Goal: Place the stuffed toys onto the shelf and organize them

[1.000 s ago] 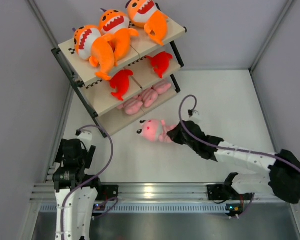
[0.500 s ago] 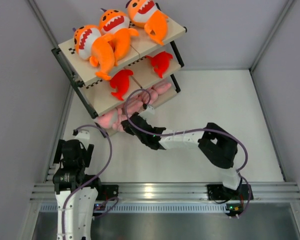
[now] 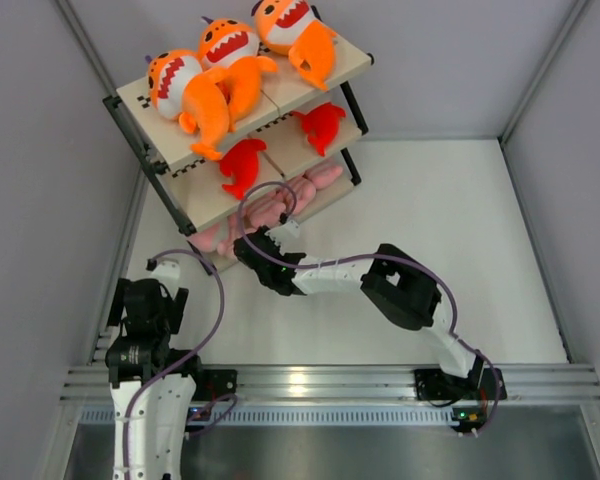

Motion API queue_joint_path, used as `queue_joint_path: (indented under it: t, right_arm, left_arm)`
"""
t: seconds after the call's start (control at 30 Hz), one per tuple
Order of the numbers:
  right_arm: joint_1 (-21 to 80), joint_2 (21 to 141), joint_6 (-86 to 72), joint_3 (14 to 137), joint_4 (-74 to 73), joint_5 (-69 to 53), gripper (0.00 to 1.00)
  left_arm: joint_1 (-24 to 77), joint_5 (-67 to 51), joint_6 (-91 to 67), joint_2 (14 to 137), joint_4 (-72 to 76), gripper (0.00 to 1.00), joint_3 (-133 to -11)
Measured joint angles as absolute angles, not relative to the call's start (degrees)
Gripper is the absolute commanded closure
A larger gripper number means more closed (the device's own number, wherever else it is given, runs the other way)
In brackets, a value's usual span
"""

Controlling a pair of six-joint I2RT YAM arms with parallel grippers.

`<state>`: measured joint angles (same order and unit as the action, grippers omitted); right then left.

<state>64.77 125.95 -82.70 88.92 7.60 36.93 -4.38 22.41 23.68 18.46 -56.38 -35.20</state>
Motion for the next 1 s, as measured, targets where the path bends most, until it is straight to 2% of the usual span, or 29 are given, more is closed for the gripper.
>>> queue_joint_path:
  t: [0.53, 0.93, 1.0]
  right_arm:
    - [64.82, 125.60, -93.41, 88.23, 1.74, 41.04, 1.00]
    - [64.86, 126.65, -101.71, 93.25, -5.74, 41.36, 1.00]
    - [64.86, 127.42, -102.45, 94.76, -5.78, 41.36, 0.97]
  left_arm:
    - [-2.94, 22.39, 23.68, 17.37, -55.96, 0.01, -35.20]
    - [-0.95, 22.37, 23.66, 16.47, -55.66, 0.01, -35.20]
    - [-0.60, 22.37, 23.68, 16.38, -55.66, 0.01, -35.20]
